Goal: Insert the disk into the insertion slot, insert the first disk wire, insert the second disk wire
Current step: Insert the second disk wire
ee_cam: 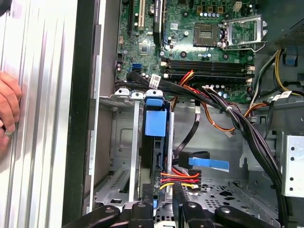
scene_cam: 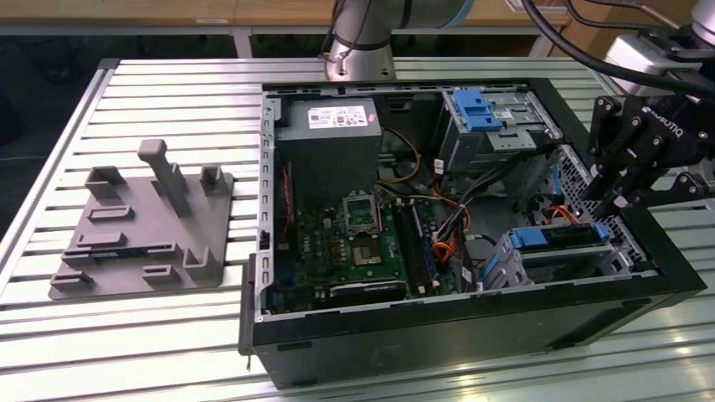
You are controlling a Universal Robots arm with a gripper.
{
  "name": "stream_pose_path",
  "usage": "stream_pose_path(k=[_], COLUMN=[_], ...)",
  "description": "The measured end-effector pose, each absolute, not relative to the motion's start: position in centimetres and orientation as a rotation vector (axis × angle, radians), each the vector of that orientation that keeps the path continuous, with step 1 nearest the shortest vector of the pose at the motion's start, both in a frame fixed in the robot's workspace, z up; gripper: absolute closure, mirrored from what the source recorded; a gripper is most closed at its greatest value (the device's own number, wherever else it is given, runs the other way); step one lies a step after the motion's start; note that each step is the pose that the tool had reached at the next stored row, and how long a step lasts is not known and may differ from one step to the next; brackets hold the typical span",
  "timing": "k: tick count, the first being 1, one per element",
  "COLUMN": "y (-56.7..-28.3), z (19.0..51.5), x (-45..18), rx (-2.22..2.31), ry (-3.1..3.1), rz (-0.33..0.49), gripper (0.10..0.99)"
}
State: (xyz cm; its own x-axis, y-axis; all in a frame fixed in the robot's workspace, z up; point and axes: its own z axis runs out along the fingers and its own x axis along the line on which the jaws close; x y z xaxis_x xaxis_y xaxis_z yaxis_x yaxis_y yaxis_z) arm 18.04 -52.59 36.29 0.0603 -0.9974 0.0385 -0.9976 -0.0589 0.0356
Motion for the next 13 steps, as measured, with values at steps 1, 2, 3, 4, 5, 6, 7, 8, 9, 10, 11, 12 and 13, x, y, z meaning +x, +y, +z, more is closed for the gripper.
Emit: stream_pose_path(k=[1,2,3,4,5,6,7,8,9,10,11,12,13], y=[-52.6,-52.6,-52.5,-52.4,-52.1,-51.7,-51.4,-50.9,-50.5,-50.0,-49.6,-49.1,-48.8], z=[36.3,36.3,36.3,36.3,36.3,36.3,36.3,36.3,36.3,36.3,36.3,36.3,36.3], x=[18.0,18.0,18.0,18.0,18.0,18.0,18.0,18.0,18.0,18.0,18.0,18.0,18.0], rx=[2.249,2.249,2.249,2.248,2.244,2.241,2.236,2.233,2.230,2.227,2.223,2.220,2.214], ry=[-2.118,-2.118,-2.118,-2.118,-2.115,-2.111,-2.108,-2.105,-2.102,-2.099,-2.096,-2.093,-2.088], rz=[0.005,0.005,0.005,0.007,0.014,0.021,0.029,0.035,0.041,0.047,0.053,0.060,0.071], gripper=[0.788,0.788,0.788,0.788,0.788,0.788,0.788,0.788,0.788,0.788,0.788,0.788,0.788])
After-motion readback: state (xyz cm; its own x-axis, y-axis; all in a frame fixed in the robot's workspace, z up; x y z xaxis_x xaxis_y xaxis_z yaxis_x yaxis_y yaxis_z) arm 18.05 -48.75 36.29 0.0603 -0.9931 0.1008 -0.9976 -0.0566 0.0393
